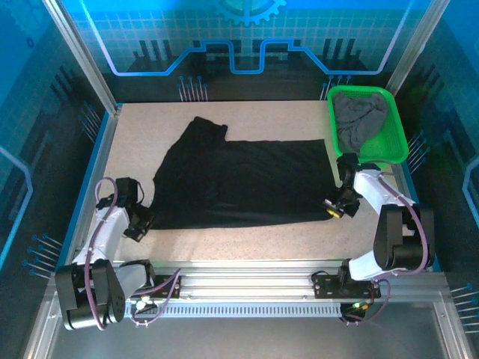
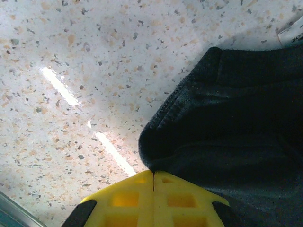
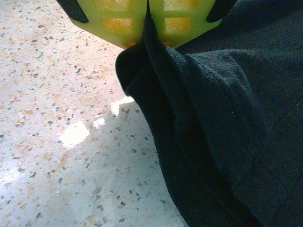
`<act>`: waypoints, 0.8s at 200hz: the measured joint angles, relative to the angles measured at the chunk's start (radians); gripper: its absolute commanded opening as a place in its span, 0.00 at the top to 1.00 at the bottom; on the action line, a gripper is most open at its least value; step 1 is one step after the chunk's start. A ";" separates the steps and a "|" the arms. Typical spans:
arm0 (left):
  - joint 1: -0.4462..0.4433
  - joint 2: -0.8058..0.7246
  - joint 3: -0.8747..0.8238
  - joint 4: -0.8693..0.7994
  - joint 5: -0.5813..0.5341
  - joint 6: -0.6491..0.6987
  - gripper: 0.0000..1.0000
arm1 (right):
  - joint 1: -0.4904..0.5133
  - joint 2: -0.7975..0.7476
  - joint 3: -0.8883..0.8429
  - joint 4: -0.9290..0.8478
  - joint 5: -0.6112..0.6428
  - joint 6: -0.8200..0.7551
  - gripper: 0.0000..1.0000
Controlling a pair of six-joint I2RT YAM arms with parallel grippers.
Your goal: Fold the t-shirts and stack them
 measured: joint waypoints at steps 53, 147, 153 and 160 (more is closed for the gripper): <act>0.000 -0.008 -0.022 -0.007 -0.002 -0.037 0.82 | -0.029 0.051 -0.036 0.000 0.013 0.000 0.81; -0.106 0.042 0.203 0.031 -0.006 -0.055 0.61 | 0.112 -0.172 0.090 0.011 -0.016 -0.055 0.56; -0.130 0.070 0.222 0.071 0.025 -0.059 0.61 | 0.134 -0.184 0.095 0.030 -0.036 -0.064 0.57; -0.161 0.110 0.240 0.111 0.060 -0.064 0.61 | 0.160 -0.191 0.100 0.054 -0.067 -0.076 0.57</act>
